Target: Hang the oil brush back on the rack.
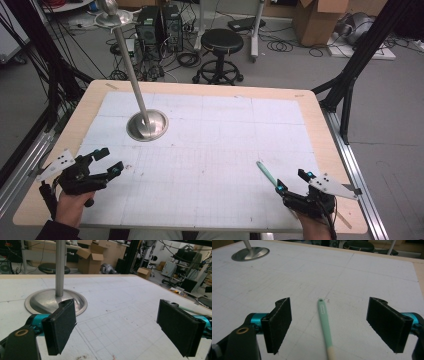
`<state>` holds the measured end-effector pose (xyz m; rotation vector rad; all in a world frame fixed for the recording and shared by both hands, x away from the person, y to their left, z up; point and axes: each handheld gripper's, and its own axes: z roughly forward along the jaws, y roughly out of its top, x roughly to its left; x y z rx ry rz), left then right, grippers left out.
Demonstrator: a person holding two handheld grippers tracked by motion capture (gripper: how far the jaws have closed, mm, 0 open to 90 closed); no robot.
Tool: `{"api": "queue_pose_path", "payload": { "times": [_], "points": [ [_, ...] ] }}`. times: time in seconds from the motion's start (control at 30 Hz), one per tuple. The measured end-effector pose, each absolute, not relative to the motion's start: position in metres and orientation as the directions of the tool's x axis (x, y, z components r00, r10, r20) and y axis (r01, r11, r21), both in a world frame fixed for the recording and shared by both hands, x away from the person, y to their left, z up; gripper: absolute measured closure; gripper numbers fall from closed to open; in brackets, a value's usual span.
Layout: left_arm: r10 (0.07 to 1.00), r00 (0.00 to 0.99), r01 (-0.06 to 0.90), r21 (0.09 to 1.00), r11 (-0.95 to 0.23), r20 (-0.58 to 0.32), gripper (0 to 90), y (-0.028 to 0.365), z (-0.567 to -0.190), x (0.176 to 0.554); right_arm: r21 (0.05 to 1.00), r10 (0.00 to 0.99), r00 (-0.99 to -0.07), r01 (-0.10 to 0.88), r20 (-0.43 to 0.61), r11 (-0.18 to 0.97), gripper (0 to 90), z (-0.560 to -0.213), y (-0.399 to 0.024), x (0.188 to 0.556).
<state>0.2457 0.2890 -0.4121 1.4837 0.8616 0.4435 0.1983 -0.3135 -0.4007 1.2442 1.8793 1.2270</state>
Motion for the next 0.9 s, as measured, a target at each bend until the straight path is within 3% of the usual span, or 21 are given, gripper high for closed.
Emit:
{"api": "queue_pose_path", "payload": {
  "times": [0.03,0.3,0.5,0.77,0.9],
  "points": [
    [0.731,0.644,0.242,0.967,0.084,-0.225,16.5,0.288,-0.412,0.245,0.901,0.911,-0.411,0.403,0.02,0.162,24.0,-0.401,-0.314,0.199],
    [0.729,0.648,0.25,0.966,0.068,-0.22,17.2,0.286,-0.412,0.244,0.847,0.918,-0.396,0.493,0.016,0.198,33.2,-0.412,-0.317,0.207],
    [0.726,0.651,0.259,0.964,0.06,-0.22,17.4,0.285,-0.413,0.244,0.745,0.903,-0.428,0.592,-0.033,0.308,47.3,-0.428,-0.309,0.223],
    [0.722,0.654,0.262,0.963,0.064,-0.226,18.2,0.285,-0.413,0.244,0.69,0.895,-0.445,0.636,-0.035,0.344,58.0,-0.436,-0.308,0.23],
    [0.721,0.654,0.265,0.962,0.063,-0.227,18.2,0.285,-0.413,0.245,0.681,0.89,-0.456,0.652,0.001,0.333,67.7,-0.439,-0.311,0.232]
  ]
}}
